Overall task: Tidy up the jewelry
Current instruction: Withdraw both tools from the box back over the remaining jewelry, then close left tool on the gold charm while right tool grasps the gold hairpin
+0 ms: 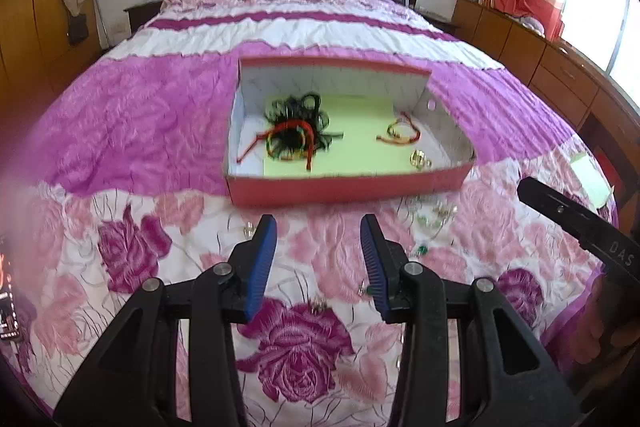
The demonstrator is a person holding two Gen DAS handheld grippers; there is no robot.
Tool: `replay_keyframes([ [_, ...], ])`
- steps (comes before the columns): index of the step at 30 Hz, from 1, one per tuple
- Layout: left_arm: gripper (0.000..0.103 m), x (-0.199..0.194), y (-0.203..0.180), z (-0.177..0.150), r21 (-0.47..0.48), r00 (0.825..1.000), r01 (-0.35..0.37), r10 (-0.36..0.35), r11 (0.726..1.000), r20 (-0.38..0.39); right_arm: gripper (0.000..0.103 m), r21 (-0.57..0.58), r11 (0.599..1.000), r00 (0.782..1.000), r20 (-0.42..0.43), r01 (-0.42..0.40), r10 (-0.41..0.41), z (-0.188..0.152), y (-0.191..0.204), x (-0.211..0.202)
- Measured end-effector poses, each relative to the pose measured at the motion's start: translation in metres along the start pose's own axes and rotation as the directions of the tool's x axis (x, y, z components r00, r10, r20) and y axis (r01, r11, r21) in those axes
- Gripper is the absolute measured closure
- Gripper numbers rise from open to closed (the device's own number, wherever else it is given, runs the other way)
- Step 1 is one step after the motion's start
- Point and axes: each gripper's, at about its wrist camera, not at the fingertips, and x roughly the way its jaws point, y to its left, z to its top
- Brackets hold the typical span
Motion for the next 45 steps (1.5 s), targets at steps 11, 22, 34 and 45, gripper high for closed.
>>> replay_keyframes([
  [11,0.068,0.019,-0.002,-0.030,0.021,0.995,-0.004,0.006,1.000,-0.104,0.055,0.023,1.000,0.996,-0.085,0.009,-0.007,-0.027,-0.007,0.009],
  [22,0.069,0.043,-0.002,-0.051,0.022,0.982,0.009,-0.005,1.000,-0.186,0.055,0.045,0.999,0.989,-0.144,0.022,-0.016,-0.045,-0.013,0.017],
  [34,0.096,0.056,0.002,-0.054,0.008,0.982,0.020,-0.018,1.000,-0.190,0.055,0.044,0.999,0.983,-0.181,0.028,-0.020,-0.055,-0.011,0.021],
  [45,0.096,0.039,0.005,-0.051,0.020,0.988,0.023,-0.020,1.000,-0.151,0.055,0.014,1.000,0.974,-0.226,0.016,-0.012,-0.060,0.010,0.024],
])
